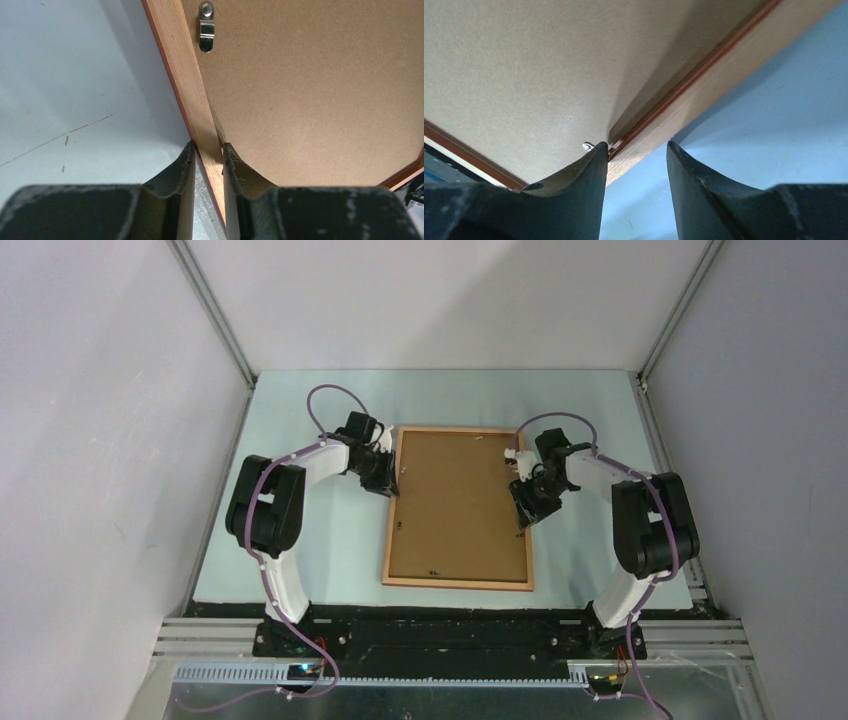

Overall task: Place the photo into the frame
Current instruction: Install the photo frame at the center of the board, then move the photo frame to the center of the board.

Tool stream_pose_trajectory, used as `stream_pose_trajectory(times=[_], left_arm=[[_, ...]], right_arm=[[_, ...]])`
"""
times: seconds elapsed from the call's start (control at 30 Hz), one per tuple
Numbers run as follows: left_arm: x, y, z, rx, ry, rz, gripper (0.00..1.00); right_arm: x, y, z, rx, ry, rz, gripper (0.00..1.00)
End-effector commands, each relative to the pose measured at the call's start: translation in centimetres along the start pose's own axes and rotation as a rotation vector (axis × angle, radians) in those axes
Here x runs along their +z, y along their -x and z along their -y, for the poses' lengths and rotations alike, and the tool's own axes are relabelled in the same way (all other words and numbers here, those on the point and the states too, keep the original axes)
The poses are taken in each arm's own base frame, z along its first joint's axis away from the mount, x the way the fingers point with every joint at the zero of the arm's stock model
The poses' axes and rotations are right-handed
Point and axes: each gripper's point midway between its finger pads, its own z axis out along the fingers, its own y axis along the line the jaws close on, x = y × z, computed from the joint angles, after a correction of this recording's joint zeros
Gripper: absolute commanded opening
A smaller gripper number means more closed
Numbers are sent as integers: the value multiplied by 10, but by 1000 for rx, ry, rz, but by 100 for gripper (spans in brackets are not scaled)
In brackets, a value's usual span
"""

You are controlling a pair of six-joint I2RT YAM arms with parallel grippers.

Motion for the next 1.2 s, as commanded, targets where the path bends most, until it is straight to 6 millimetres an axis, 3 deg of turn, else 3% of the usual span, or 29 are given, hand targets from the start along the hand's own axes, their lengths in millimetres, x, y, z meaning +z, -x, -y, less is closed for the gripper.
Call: stream_pose_trajectory(times=[0.0, 0.23, 0.8, 1.03, 1.17], left_arm=[[-9, 16, 13, 32, -66, 55, 0], [-9, 15, 16, 34, -82, 51, 0], [-11, 13, 30, 38, -162, 38, 0], [-13, 13, 38, 49, -209, 32, 0], [-13, 11, 39, 54, -219, 28, 1]], right_arm=[[-11, 19, 4, 111, 45, 54, 53], [-20, 41, 23, 245, 67, 115, 56], [-1, 66, 45, 342, 36, 113, 50], [5, 62, 53, 359, -1, 94, 33], [1, 59, 60, 368, -18, 95, 14]])
